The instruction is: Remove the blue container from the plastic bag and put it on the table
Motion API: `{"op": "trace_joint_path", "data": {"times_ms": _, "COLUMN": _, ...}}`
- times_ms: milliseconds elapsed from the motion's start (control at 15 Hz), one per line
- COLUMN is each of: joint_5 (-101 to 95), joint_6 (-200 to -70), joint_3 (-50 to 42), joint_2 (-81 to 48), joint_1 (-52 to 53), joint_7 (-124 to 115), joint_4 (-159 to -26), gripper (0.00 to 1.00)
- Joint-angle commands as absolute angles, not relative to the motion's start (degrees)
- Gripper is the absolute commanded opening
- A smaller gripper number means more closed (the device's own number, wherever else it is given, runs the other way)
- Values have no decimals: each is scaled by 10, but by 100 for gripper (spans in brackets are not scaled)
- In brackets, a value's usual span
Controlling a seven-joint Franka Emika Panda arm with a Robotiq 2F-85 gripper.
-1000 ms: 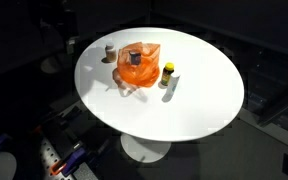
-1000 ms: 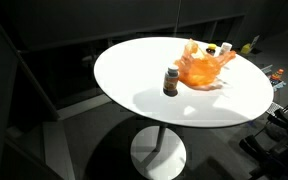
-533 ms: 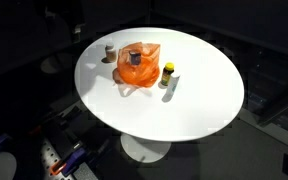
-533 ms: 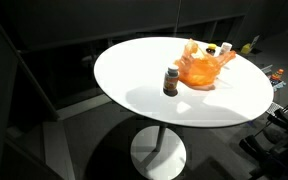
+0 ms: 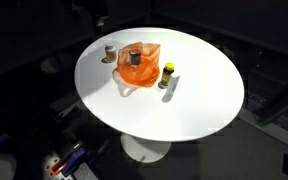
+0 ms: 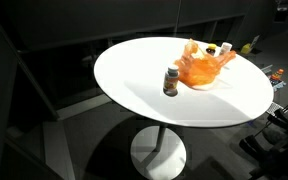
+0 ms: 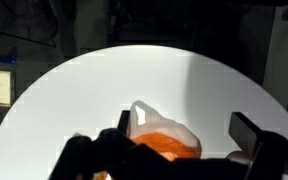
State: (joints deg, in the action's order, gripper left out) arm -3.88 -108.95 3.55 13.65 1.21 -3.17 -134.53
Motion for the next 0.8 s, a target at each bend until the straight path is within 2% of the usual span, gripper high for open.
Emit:
{"op": "trace_joint_path", "data": {"times_ms": 0, "joint_5": -57, "joint_6": -1097, "joint_3": 23, "joint_2": 74, "joint_1": -6, "joint_7": -77, "joint_4": -1295, "gripper": 100}}
{"op": "trace_joint_path", "data": {"times_ms": 400, "joint_5": -52, "joint_6": -1106, "joint_3": 1, "joint_2": 4, "joint_1": -18, "joint_7": -119, "joint_4": -1246, "gripper": 100}}
{"op": "trace_joint_path", "data": {"times_ms": 733, "joint_5": -45, "joint_6": -1113, "joint_3": -4, "joint_2": 2, "joint_1": -14, "joint_7": -107, "joint_4": -1254, "gripper": 100}}
